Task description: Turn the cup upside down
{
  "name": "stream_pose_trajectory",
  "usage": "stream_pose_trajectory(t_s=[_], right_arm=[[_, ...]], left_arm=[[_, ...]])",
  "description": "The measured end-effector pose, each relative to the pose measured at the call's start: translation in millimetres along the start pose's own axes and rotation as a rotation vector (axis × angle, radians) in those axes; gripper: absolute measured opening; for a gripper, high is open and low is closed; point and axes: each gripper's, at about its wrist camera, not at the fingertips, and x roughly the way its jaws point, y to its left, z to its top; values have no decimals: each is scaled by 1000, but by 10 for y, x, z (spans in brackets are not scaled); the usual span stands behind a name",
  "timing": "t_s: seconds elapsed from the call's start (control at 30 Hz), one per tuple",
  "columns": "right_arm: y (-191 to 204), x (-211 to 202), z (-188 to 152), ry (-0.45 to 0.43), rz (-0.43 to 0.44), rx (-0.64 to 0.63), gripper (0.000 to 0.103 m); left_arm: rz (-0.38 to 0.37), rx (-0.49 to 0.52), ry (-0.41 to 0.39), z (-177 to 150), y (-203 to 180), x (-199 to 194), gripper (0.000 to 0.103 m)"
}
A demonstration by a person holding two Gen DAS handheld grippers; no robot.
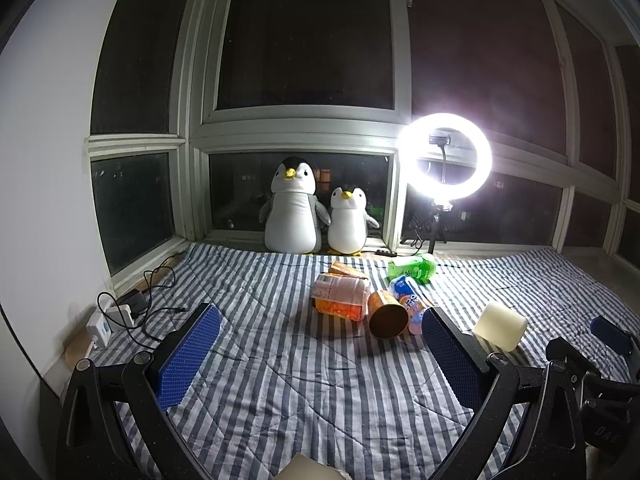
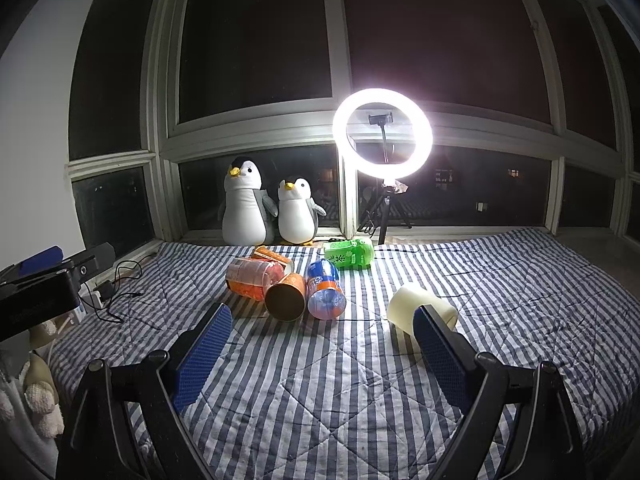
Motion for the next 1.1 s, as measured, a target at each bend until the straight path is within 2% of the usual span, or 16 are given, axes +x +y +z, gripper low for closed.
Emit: stream_pose_trajectory(t_s=[0.23, 1.1], right_arm=[[-23, 18, -21, 3, -4, 4, 93], [-83, 23, -18, 6, -10, 14, 94]], left_arm=[[-1, 1, 3, -10, 11, 12, 102], [-1, 4, 8, -25, -30, 73, 102]])
